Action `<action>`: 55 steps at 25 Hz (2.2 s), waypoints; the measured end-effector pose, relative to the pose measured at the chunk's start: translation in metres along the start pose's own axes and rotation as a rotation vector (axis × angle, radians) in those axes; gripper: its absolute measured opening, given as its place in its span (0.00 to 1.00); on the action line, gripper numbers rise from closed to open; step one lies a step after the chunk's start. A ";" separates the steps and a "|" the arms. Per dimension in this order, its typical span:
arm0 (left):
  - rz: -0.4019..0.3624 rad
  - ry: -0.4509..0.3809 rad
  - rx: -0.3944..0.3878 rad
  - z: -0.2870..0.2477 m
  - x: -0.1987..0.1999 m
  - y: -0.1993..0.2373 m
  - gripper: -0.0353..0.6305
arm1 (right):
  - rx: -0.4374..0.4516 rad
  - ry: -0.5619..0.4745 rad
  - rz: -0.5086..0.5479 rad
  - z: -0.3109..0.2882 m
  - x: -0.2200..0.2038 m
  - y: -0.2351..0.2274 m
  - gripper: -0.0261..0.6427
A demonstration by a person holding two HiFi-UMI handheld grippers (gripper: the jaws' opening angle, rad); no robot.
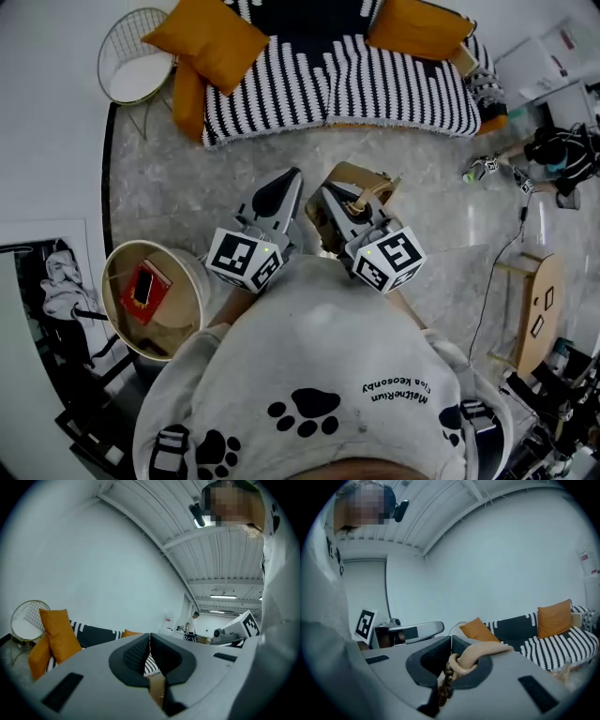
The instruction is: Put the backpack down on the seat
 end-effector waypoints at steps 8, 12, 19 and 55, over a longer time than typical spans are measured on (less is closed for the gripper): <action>-0.004 0.004 -0.084 -0.037 0.033 0.069 0.08 | -0.034 -0.033 0.016 -0.064 0.040 -0.015 0.09; -0.006 0.009 -0.114 -0.059 0.042 0.091 0.08 | -0.056 -0.038 0.005 -0.084 0.052 -0.030 0.09; 0.009 0.010 -0.132 -0.073 0.054 0.133 0.08 | -0.093 -0.030 -0.010 -0.119 0.068 -0.042 0.09; 0.093 0.006 0.109 -0.191 0.103 0.288 0.08 | 0.189 0.094 0.021 -0.302 0.155 -0.181 0.09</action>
Point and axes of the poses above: the fingertips, and each gripper's own axes: z backward along the fingers, y to its left, x out of its top, the point moved 7 cm from there along z, backward along the fingers, and after that the axes turned 9 degrees about y, right-handed, at the moved point
